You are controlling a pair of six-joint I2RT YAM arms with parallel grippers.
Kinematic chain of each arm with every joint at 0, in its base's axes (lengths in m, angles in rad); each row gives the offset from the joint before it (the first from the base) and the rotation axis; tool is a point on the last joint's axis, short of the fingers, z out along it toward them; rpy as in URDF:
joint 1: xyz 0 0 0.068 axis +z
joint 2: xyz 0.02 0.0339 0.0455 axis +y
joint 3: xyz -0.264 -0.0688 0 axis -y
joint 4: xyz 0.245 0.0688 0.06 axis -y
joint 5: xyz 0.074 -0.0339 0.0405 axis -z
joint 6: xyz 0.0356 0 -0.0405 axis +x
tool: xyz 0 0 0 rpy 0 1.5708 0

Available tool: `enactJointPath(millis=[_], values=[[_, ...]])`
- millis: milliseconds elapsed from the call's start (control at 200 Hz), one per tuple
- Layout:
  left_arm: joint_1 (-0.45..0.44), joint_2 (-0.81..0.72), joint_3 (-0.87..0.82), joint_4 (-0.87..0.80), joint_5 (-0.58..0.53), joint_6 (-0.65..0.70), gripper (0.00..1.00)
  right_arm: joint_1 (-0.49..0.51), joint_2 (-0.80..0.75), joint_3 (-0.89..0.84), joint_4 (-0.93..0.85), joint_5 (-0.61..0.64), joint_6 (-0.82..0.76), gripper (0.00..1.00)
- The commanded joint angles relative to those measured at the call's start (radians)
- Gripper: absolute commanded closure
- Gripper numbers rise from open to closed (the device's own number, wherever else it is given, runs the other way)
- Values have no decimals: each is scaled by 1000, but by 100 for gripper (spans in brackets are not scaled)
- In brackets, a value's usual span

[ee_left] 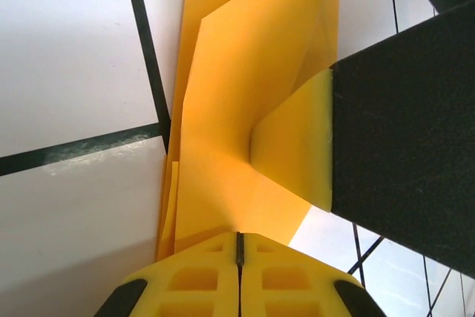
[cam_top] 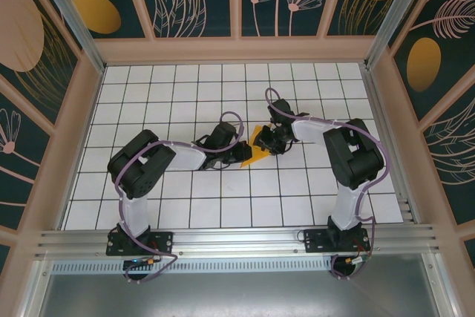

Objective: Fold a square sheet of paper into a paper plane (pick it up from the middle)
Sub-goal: Fourth fold the wing at the center of the table.

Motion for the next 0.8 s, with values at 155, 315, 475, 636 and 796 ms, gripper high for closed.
enactJointPath(millis=[155, 315, 475, 636, 796], values=[[4, 12, 20, -55, -40, 9, 95, -5, 203, -142, -86, 222, 24, 66], [4, 11, 15, -57, -39, 5, 96, -11, 202, -151, -79, 217, 29, 68], [5, 14, 16, -58, -33, 6, 96, -15, 199, -160, -72, 211, 32, 69], [4, 18, 15, -58, -28, 2, 96, -21, 195, -167, -64, 207, 34, 70], [5, 25, 15, -57, -22, -3, 96, -23, 199, -168, -64, 203, 30, 71]])
